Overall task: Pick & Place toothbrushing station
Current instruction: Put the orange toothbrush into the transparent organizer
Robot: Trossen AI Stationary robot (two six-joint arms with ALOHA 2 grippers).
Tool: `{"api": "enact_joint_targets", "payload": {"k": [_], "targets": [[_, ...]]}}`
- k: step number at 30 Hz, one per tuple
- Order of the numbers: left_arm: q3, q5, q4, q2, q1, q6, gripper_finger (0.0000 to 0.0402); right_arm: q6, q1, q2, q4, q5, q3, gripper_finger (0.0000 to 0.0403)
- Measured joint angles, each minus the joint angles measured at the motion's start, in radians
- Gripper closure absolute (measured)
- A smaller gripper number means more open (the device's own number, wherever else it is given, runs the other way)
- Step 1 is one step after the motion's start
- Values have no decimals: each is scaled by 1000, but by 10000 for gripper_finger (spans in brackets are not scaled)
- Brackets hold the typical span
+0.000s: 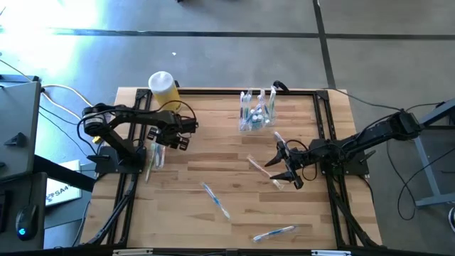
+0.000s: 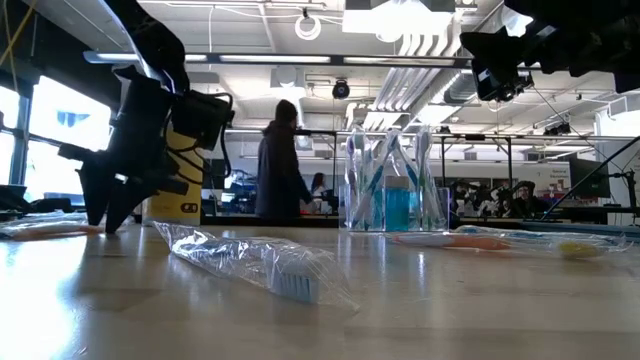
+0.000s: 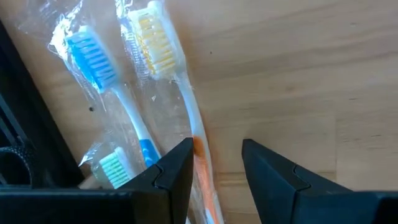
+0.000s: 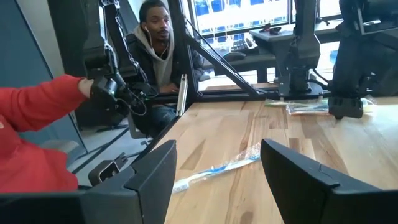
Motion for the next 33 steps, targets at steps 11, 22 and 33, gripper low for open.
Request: {"api": "enact_joint_targets", "payload": {"k": [11,22,33], "targets": [[-7,-10,35,2,-90,-5,262,0,0,0,6,3,0,177],[-7,21,57,5,-116,-5,376,-6,0,0,7,3,0,177],[4,1,49,6,-117,21,394,-35,-1,0,7,4,0,177]]}}
